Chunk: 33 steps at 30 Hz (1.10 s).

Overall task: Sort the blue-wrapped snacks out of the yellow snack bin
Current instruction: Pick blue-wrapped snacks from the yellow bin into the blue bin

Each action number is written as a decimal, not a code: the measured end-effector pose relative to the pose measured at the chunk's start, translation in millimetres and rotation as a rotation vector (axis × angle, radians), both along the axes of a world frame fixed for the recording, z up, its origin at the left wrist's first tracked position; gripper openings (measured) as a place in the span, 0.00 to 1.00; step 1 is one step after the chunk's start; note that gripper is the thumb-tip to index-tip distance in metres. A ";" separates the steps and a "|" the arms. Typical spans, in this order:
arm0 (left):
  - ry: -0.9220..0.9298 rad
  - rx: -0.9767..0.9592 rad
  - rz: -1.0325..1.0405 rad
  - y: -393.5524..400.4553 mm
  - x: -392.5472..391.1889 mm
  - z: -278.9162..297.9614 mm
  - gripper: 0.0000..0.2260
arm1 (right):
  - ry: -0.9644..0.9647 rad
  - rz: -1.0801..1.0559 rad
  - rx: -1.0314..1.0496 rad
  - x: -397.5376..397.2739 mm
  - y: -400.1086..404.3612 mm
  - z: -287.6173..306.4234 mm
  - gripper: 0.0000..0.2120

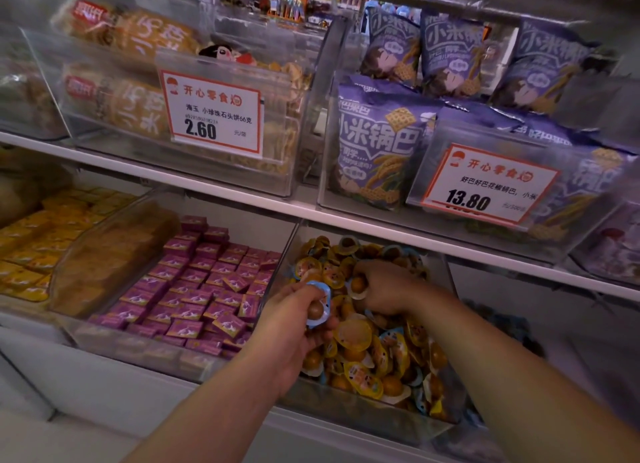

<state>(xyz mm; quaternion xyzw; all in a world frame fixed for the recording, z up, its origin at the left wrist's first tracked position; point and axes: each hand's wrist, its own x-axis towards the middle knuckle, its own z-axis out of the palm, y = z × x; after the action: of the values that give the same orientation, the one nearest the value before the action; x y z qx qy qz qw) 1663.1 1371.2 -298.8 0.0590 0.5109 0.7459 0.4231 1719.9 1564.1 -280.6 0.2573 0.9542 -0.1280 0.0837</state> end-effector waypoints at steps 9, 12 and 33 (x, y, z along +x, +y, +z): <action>-0.016 0.012 0.015 -0.7 2.0 3.3 0.12 | 0.243 0.103 -0.254 -14.9 -20.2 -2.1 0.17; 0.002 0.015 0.033 -0.3 3.5 3.7 0.10 | 0.213 0.076 -0.253 -24.5 -28.0 1.9 0.25; -0.011 0.065 -0.023 -2.6 5.9 6.8 0.21 | 0.769 -0.346 -0.824 54.1 -53.3 19.5 0.13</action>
<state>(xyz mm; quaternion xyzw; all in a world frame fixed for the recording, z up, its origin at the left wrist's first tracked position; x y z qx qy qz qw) 1669.0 1368.6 -292.0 0.0744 0.4834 0.7575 0.4324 1774.0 1510.7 -261.1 0.2907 0.7318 -0.5839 -0.1975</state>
